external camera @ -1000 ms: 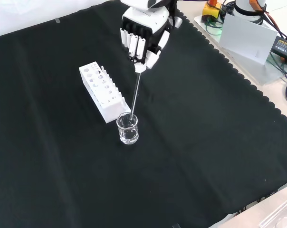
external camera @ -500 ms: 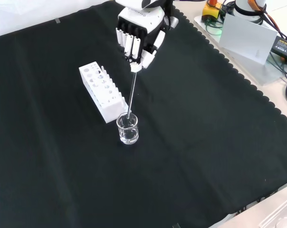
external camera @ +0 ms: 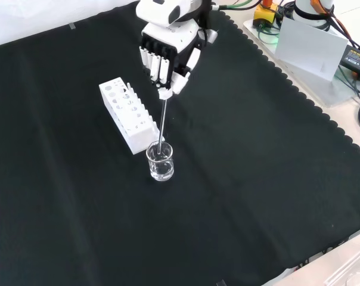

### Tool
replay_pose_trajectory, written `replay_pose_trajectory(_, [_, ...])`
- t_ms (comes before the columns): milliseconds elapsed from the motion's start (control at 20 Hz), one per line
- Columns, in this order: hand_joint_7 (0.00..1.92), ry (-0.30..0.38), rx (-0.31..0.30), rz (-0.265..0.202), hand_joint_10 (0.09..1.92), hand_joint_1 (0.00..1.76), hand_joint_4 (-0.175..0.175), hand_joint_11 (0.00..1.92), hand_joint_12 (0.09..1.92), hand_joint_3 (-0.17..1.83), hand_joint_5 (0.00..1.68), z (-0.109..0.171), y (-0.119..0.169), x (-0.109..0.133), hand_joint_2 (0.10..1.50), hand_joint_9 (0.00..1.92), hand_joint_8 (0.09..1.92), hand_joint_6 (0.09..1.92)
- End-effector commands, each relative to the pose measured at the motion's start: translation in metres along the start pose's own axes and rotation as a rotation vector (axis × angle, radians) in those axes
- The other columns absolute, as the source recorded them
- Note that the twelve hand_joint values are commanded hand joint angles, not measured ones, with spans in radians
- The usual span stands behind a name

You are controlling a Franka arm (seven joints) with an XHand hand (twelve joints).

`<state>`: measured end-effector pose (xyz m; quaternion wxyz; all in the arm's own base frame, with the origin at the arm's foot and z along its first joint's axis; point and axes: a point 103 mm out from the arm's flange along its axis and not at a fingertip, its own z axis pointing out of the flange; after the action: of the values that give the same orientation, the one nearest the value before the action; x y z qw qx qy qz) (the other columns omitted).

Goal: Stir in the beaker to the left of the white test tube rack with the glass rod.

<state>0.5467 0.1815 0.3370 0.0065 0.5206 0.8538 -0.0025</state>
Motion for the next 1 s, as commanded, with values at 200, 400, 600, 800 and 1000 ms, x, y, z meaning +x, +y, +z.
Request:
replay_pose_trajectory(200, [1.17,0.011,0.012,0.01,0.9,1.31,-0.175,1.58,0.62,-0.17,1.38,0.01,0.005,-0.019,1.11,1.53,1.02,0.09])
replay_pose_trajectory(400, [1.17,0.014,0.031,0.015,0.9,1.31,-0.175,1.58,0.62,-0.17,1.38,0.021,0.006,-0.025,1.11,1.53,1.02,0.09])
replay_pose_trajectory(600, [1.17,0.011,0.047,0.009,0.9,1.31,-0.175,1.58,0.62,-0.17,1.38,0.032,0.008,-0.026,1.11,1.53,1.02,0.09])
replay_pose_trajectory(800, [1.17,0.015,0.065,0.013,0.9,1.31,-0.175,1.58,0.63,-0.17,1.38,0.04,0.011,-0.029,1.11,1.53,1.02,0.09])
replay_pose_trajectory(1000, [1.16,0.016,0.095,0.024,0.9,1.31,-0.175,1.58,0.63,-0.17,1.38,0.052,0.009,-0.032,1.11,1.53,1.03,0.09])
